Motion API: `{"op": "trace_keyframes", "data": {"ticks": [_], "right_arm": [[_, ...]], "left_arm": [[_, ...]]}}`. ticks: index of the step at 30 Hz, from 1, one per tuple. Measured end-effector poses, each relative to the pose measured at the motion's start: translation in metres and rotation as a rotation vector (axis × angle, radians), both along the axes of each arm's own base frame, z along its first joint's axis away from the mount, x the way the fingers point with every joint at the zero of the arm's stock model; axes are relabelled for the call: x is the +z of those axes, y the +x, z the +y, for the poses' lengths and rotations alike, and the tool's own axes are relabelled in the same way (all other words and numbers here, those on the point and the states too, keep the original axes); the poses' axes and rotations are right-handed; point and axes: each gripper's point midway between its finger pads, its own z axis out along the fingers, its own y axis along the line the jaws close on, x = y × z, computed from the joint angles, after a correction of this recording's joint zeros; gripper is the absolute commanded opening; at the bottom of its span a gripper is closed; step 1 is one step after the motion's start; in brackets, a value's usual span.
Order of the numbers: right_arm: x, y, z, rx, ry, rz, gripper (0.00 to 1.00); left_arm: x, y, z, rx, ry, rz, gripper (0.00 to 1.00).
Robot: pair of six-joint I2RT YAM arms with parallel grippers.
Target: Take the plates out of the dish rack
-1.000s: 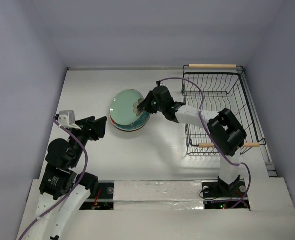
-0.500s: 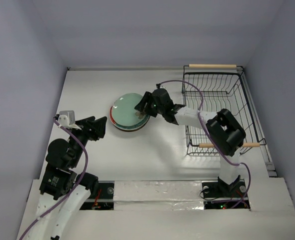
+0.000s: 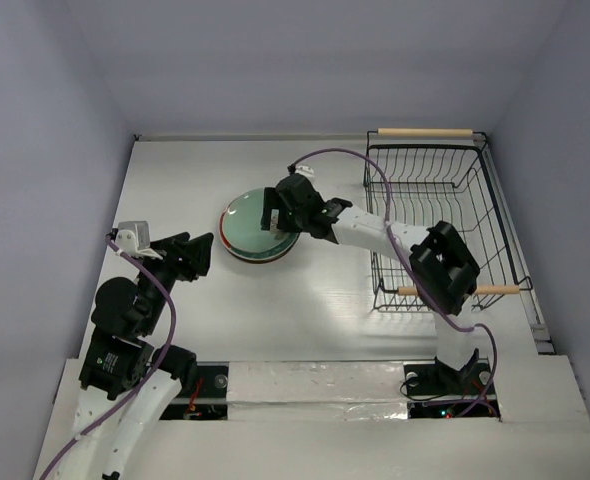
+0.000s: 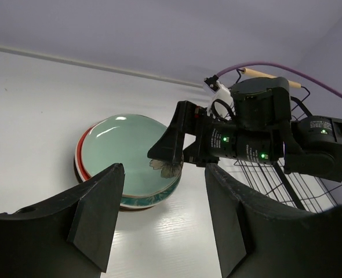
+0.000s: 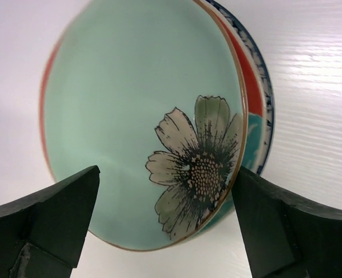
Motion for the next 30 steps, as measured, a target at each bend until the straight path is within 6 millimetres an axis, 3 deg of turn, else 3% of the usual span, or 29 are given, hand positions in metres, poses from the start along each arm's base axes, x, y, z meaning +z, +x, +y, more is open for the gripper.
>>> {"op": "trace_keyframes", "data": {"ticks": [9, 12, 13, 14, 17, 20, 26, 28, 30], "right_arm": [[-0.018, -0.007, -0.024, -0.002, -0.211, 0.007, 1.00], [-0.019, -0.007, -0.031, -0.009, -0.248, 0.003, 0.90], [-0.019, -0.007, -0.033, -0.013, -0.257, -0.001, 0.81], [-0.016, -0.008, -0.036, -0.018, -0.264, -0.009, 0.47], [0.002, -0.015, -0.051, -0.033, -0.270, -0.044, 0.00], [0.045, -0.026, -0.074, -0.070, -0.222, -0.121, 0.00], [0.166, -0.057, -0.132, -0.161, -0.031, -0.375, 0.02], [0.201, -0.070, -0.158, -0.205, 0.027, -0.460, 0.10], [0.224, -0.085, -0.186, -0.252, 0.068, -0.524, 0.40]], "left_arm": [[0.000, 0.000, 0.000, -0.002, 0.000, 0.000, 0.55], [0.000, 0.000, 0.000, -0.002, 0.000, 0.000, 0.56], [0.000, 0.000, 0.000, -0.002, 0.000, 0.000, 0.58], [0.000, 0.000, 0.000, -0.002, 0.000, 0.000, 0.60], [0.000, 0.000, 0.000, -0.002, 0.000, -0.002, 0.68], [0.001, -0.001, -0.001, -0.004, -0.001, -0.003, 0.74], [0.001, 0.000, -0.001, -0.006, -0.001, -0.002, 0.82], [0.000, 0.002, -0.002, -0.006, 0.000, 0.003, 0.85], [-0.003, 0.005, -0.003, -0.006, 0.004, 0.017, 0.86]]}}
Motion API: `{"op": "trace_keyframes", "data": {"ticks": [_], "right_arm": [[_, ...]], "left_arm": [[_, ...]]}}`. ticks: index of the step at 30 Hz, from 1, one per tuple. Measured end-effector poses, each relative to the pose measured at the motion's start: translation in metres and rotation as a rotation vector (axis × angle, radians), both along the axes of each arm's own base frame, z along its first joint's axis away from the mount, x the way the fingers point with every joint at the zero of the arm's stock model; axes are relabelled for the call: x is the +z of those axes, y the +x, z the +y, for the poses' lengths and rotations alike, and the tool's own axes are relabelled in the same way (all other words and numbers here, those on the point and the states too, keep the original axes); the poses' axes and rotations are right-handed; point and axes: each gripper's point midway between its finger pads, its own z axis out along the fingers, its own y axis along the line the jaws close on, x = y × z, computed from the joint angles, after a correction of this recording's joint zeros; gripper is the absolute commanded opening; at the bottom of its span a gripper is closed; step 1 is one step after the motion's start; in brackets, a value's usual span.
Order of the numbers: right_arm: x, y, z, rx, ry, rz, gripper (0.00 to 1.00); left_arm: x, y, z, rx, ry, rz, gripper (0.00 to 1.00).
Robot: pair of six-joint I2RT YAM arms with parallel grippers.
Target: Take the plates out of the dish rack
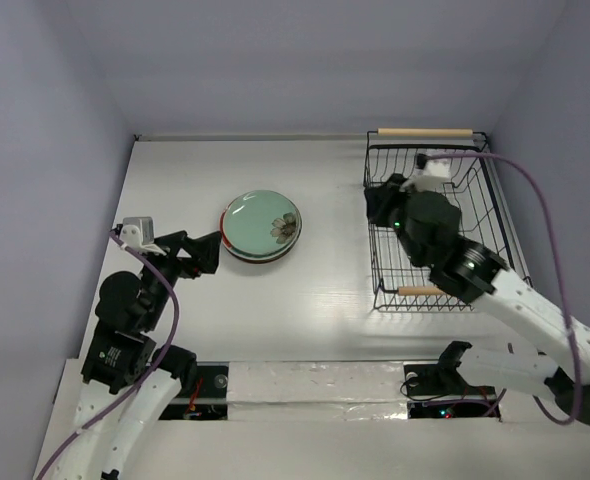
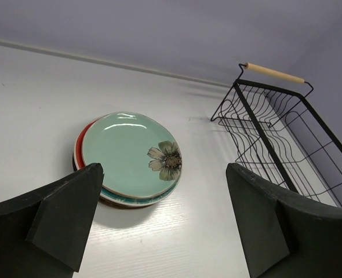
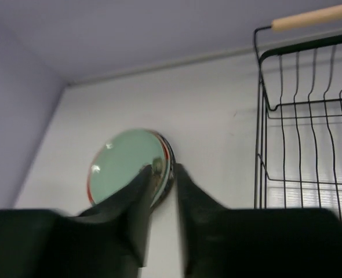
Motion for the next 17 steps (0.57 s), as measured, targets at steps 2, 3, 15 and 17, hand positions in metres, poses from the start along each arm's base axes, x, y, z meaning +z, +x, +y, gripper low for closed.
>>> {"op": "trace_keyframes", "data": {"ticks": [2, 3, 15, 17], "right_arm": [[0.018, -0.014, -0.028, -0.047, 0.032, -0.057, 0.73], [0.025, -0.022, -0.044, -0.076, 0.054, -0.083, 0.81], [0.040, -0.079, -0.152, -0.292, 0.224, -0.227, 0.90], [0.032, -0.078, -0.151, -0.294, 0.210, -0.214, 0.90]], "left_arm": [[-0.003, 0.003, -0.001, 0.000, 0.006, 0.015, 0.86], [-0.003, 0.004, -0.001, 0.001, 0.008, 0.020, 0.87], [0.066, -0.015, 0.021, 0.078, -0.023, -0.122, 0.86], [0.066, -0.017, 0.022, 0.082, -0.021, -0.129, 0.89]]}}
